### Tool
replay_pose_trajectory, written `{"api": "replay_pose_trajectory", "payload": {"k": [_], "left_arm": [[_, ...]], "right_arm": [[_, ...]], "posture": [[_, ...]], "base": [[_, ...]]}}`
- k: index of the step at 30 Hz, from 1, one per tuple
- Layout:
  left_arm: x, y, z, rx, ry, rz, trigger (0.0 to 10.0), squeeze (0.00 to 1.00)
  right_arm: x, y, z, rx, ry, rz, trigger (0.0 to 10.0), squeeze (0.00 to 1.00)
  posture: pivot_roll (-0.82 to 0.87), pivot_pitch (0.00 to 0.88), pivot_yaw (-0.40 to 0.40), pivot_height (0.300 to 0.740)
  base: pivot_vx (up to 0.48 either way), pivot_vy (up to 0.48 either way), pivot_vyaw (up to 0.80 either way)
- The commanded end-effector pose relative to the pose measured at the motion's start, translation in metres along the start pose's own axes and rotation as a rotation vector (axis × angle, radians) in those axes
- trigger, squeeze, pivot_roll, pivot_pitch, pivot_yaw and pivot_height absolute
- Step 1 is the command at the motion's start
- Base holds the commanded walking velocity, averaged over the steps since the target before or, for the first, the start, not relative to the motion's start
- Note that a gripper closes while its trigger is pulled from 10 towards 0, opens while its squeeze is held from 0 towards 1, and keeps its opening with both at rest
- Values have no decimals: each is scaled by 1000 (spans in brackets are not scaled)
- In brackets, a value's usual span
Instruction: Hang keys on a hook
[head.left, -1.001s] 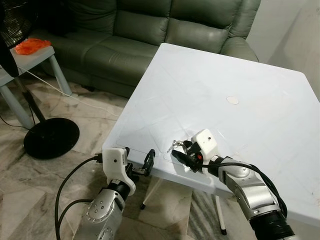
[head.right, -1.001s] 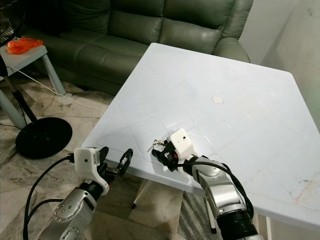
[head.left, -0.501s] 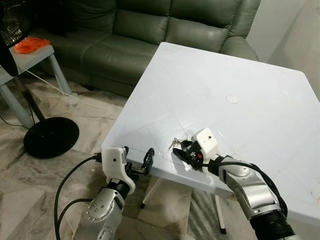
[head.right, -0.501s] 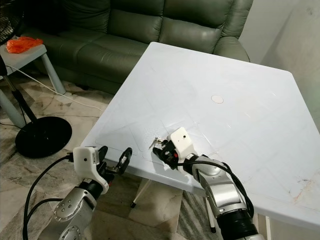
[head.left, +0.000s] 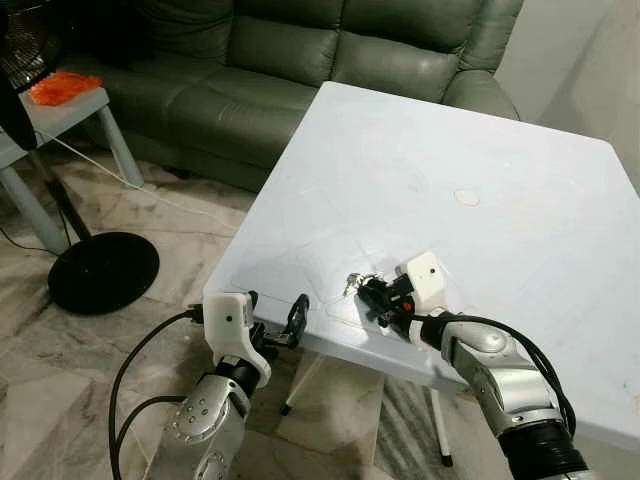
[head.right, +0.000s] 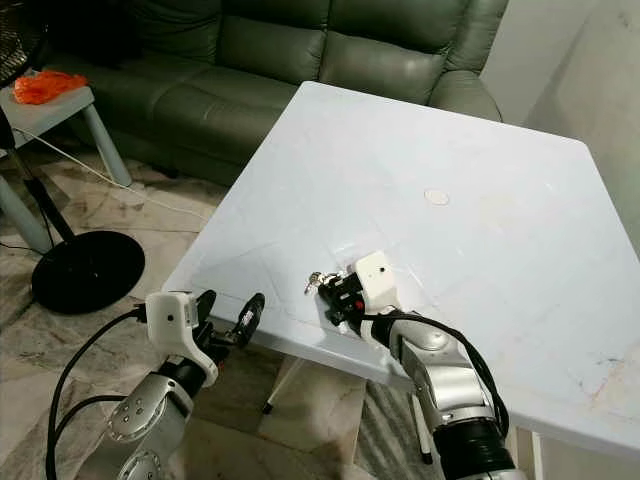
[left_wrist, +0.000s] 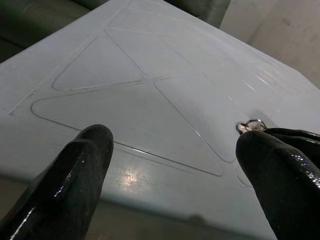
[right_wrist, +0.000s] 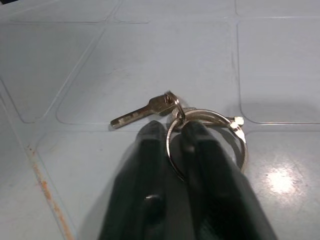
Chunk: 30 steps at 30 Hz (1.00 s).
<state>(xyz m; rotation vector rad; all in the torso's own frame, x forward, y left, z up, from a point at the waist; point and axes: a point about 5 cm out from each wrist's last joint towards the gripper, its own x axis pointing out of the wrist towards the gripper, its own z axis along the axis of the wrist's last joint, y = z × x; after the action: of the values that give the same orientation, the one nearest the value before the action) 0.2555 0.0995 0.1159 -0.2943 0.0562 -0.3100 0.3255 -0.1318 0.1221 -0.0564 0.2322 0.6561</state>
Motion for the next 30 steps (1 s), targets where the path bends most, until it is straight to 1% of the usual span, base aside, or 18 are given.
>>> {"api": "replay_pose_trajectory", "payload": {"k": [1, 10, 12, 17, 19, 20, 21, 22, 23, 24, 28, 29, 30], "left_arm": [[0, -5, -14, -44, 61, 9, 10000, 0], [1, -6, -13, -48, 56, 5, 10000, 0], [1, -6, -13, -47, 55, 4, 10000, 0], [3, -6, -12, -48, 50, 8, 10000, 0], [3, -6, -12, -50, 48, 8, 10000, 0], [4, -6, -12, -49, 48, 8, 10000, 0], [4, -6, -12, -49, 46, 10, 10000, 0], [4, -6, -12, -49, 46, 10, 10000, 0], [5, -6, -12, -48, 46, 10, 10000, 0], [6, -5, -12, -48, 45, 11, 10000, 0], [8, -6, -11, -49, 41, 8, 10000, 0], [9, -6, -10, -48, 41, 8, 10000, 0], [10, -6, -10, -49, 38, 7, 10000, 0]], "right_arm": [[-1, -5, 1, 4, -2, -17, 0, 0], [0, -6, 6, 14, -27, -19, 0, 0], [1, -6, 9, 40, -46, -17, 0, 0], [1, -10, 18, 158, -143, -16, 0, 0], [0, -12, 23, 191, -183, -22, 0, 0], [0, -14, 25, 219, -207, -33, 0, 0], [-2, -18, 30, 260, -253, -64, 0, 0], [-2, -18, 30, 260, -253, -64, 0, 0], [-3, -20, 32, 271, -276, -87, 0, 0], [-4, -22, 34, 295, -296, -105, 0, 0], [-5, -27, 35, 341, -324, -154, 0, 0], [-5, -28, 36, 359, -334, -163, 0, 0], [-6, -30, 36, 408, -344, -181, 0, 0]], "posture": [[86, 160, -120, 740], [90, 146, -122, 740], [90, 146, -122, 740], [91, 145, -124, 740], [89, 146, -124, 740], [88, 146, -124, 740], [88, 146, -124, 740], [88, 146, -124, 740], [88, 146, -124, 740], [85, 145, -122, 740], [81, 144, -121, 740], [81, 144, -121, 740], [77, 140, -120, 740]], "base": [[0, 0, 0], [0, 0, 0], [0, 0, 0], [0, 0, 0], [0, 0, 0], [0, 0, 0], [0, 0, 0], [0, 0, 0], [0, 0, 0], [0, 0, 0], [0, 0, 0], [0, 0, 0], [0, 0, 0]]}}
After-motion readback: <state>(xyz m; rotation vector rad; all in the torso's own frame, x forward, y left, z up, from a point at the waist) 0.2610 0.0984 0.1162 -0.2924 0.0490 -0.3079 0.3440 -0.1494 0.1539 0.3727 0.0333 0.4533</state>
